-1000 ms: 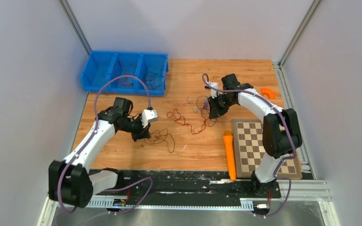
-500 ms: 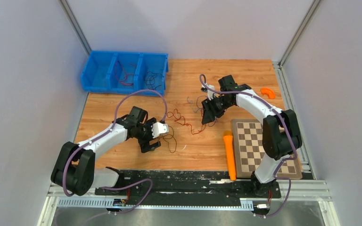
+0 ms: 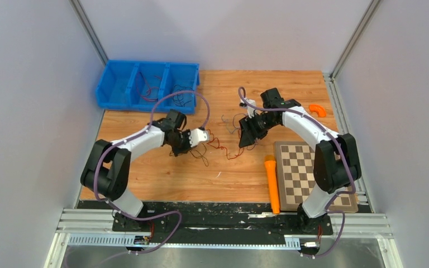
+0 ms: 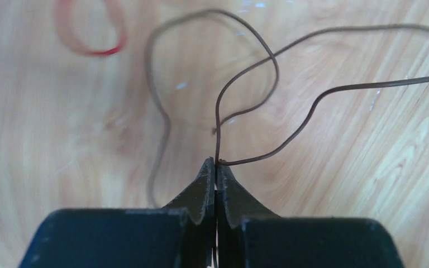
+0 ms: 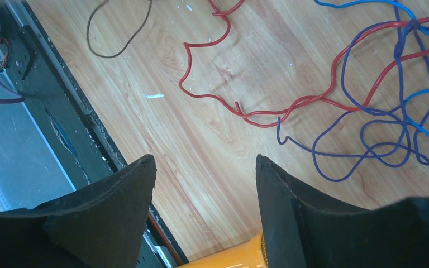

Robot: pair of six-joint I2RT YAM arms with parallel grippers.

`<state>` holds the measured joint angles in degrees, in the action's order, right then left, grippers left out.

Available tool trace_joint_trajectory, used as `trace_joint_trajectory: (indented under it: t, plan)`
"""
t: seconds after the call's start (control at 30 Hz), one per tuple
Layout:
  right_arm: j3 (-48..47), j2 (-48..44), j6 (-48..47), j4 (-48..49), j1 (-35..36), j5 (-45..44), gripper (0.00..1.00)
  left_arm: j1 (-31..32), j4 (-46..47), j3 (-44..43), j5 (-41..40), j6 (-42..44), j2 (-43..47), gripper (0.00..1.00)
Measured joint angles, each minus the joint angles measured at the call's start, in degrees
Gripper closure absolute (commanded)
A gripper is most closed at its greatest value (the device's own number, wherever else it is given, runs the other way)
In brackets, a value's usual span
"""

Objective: Untangle the cables

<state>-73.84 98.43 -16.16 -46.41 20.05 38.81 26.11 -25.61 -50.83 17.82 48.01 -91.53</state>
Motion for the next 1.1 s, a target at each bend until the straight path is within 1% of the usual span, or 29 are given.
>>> trace_joint_trajectory:
  t: [0.1, 0.13, 0.2, 0.3, 0.4, 0.47, 0.53, 0.6, 0.7, 0.73, 0.77, 0.8, 0.83, 0.87, 0.9, 0.93, 1.0, 1.1]
  plan:
    - [0.0, -1.27, -0.22, -0.26, -0.35, 0.02, 0.35, -5.03, -7.45, -6.14, 3.82, -3.28, 1.84, 1.0]
    - [0.0, -1.62, -0.26, -0.26, -0.46, 0.07, 0.35, -7.34, -9.81, -9.22, 5.51, -5.81, 3.45, 1.0]
    - [0.0, -2.08, -0.26, -0.26, -0.76, 0.22, 0.35, -10.4, -11.37, -14.97, 7.37, -11.37, 6.84, 1.0]
    - [0.0, -2.12, -0.13, -0.22, -0.92, 0.37, 0.35, -13.09, -8.79, -23.19, 5.64, -20.0, 11.54, 1.0]
    - [0.0, -2.12, 0.24, -0.13, -1.01, 0.7, 0.35, -13.29, -4.44, -30.47, 1.03, -28.06, 11.96, 1.0]
    - [0.0, -2.12, 0.52, -0.09, -1.03, 0.81, 0.34, -13.29, -1.99, -35.56, -2.95, -33.16, 8.9, 1.0]
    - [0.0, -2.12, 0.72, -0.09, -1.14, 0.87, 0.34, -13.33, 0.7, -40.37, -6.97, -38.34, 3.5, 1.0]
    - [0.0, -2.1, 0.94, -0.09, -1.25, 1.03, 0.34, -13.53, 3.37, -44.59, -12.11, -43.43, -3.74, 1.0]
    - [0.0, -2.12, 1.11, -0.07, -1.57, 1.22, 0.34, -13.88, 5.86, -48.3, -18.18, -48.15, -13.7, 1.0]
    - [0.0, -2.1, 1.11, -0.04, -1.77, 1.22, 0.34, -13.99, 6.54, -49.44, -19.41, -49.13, -16.83, 0.96]
    - [0.0, -2.1, 1.11, -0.07, -2.01, 1.22, 0.34, -14.19, 7.23, -50.38, -20.35, -49.99, -20.13, 0.87]
    - [0.0, -2.1, 1.11, -0.04, -2.32, 1.22, 0.34, -14.27, 7.45, -51.19, -20.79, -50.58, -22.91, 0.61]
    - [0.0, -2.1, 1.11, -0.09, -2.62, 1.2, 0.34, -14.4, 7.37, -51.98, -20.92, -50.86, -24.98, 0.49]
    - [0.0, -2.08, 1.11, -0.09, -2.97, 1.2, 0.34, -14.6, 6.93, -53.53, -20.9, -51.08, -27.63, 0.29]
    - [0.0, -2.05, 1.09, -0.09, -3.19, 1.2, 0.34, -14.75, 6.27, -55.19, -20.65, -51.56, -29.92, 0.22]
    - [0.0, -2.05, 1.05, -0.11, -3.39, 1.2, 0.34, -14.95, 5.66, -56.46, -20.11, -51.34, -31.41, 0.08]
    - [0.0, -2.05, 1.01, -0.17, -3.65, 1.2, 0.34, -15.69, 4.11, -58.03, -17.79, -51.71, -32.63, 0.01]
    - [0.0, -2.05, 0.85, -0.2, -3.74, 1.36, 0.34, -16.7, 2.91, -56.74, -10.95, -51.28, -29.51, 0.0]
